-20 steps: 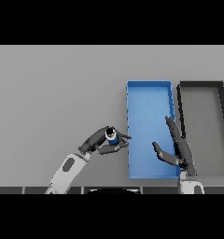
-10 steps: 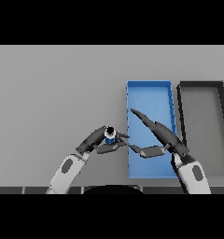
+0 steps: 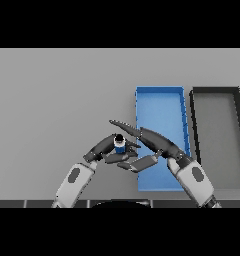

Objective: Pick up the blue pipe and place it into the blue bin.

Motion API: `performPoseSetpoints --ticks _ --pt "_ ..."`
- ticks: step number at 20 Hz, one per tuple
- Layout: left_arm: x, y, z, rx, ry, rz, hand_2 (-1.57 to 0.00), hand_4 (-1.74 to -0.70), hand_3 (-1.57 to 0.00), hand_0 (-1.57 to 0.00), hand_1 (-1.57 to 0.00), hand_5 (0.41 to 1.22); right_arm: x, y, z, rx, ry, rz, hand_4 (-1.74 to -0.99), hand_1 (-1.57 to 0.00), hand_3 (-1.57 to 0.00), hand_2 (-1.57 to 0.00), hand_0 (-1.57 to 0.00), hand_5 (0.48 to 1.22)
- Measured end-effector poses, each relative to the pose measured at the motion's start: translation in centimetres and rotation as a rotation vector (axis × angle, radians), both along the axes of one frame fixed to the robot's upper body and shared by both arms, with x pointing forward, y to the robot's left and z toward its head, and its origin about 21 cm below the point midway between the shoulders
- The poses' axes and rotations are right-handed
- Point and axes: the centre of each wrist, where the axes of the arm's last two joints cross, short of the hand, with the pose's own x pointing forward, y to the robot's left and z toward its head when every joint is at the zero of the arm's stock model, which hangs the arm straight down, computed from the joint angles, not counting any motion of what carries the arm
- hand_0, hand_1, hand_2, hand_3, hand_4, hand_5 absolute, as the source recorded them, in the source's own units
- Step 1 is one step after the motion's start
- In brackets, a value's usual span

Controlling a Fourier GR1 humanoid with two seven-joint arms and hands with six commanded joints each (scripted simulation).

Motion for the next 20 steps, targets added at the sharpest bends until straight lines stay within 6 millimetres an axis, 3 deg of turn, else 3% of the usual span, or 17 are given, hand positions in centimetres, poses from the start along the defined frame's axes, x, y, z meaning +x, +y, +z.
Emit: performPoseSetpoints --ticks 3,6,8,11,14,15,17,20 --pt "0.0 0.1 -0.1 0.011 0.003 0.009 -1.57 -1.47 -1.57 -1.57 -1.57 1.221 1.1 1.5 0.6 -0.042 -0.002 0.022 -1.186 -0.03 0.0 -0.08 -0.02 0.521" --pt "0.0 0.2 0.1 0.013 -0.015 0.017 -1.57 -1.47 -1.57 -1.57 -1.57 1.221 1.9 2.5 0.7 -0.068 0.0 0.059 -1.204 -0.11 -0.04 -0.17 -0.07 0.497" --pt "0.0 0.5 -0.1 0.046 0.001 0.021 -1.57 -1.52 -1.57 -1.57 -1.57 1.221 2.5 3.5 0.6 -0.092 0.012 0.081 -1.278 -0.36 -0.24 -0.38 -0.32 0.485" --pt "-0.1 0.3 0.0 0.036 0.015 0.013 -1.57 -1.62 -1.57 -1.57 -1.57 1.221 2.5 4.2 0.6 -0.08 -0.004 0.113 -1.467 -0.88 -0.76 -0.91 -0.88 0.518" --pt "-0.1 0.0 -0.1 0.034 0.03 0.018 -1.57 -1.68 -1.52 -1.57 -1.57 1.221 2.6 4.8 0.4 -0.043 0.018 0.131 -1.581 -1.22 -1.02 -1.23 -1.22 0.65" --pt "-0.1 0.4 -0.1 0.006 0.036 0.013 -1.57 -1.69 -1.53 -1.57 -1.57 1.221 2.5 5.0 0.2 -0.024 0.029 0.134 -1.606 -1.29 -1.1 -1.3 -1.29 0.765" --pt "0.1 0.5 -0.4 -0.037 0.035 -0.007 -1.57 -1.71 -1.49 -1.57 -1.57 1.221 2.2 5.2 -0.2 -0.01 0.042 0.145 -1.648 -1.39 -1.25 -1.4 -1.39 0.929" --pt "0.1 0.1 0.1 -0.042 0.047 -0.011 -1.57 -1.72 -1.44 -1.57 -1.57 1.221 2.3 5.1 -0.4 0.006 0.015 0.149 -1.692 -1.48 -1.4 -1.48 -1.48 1.071"
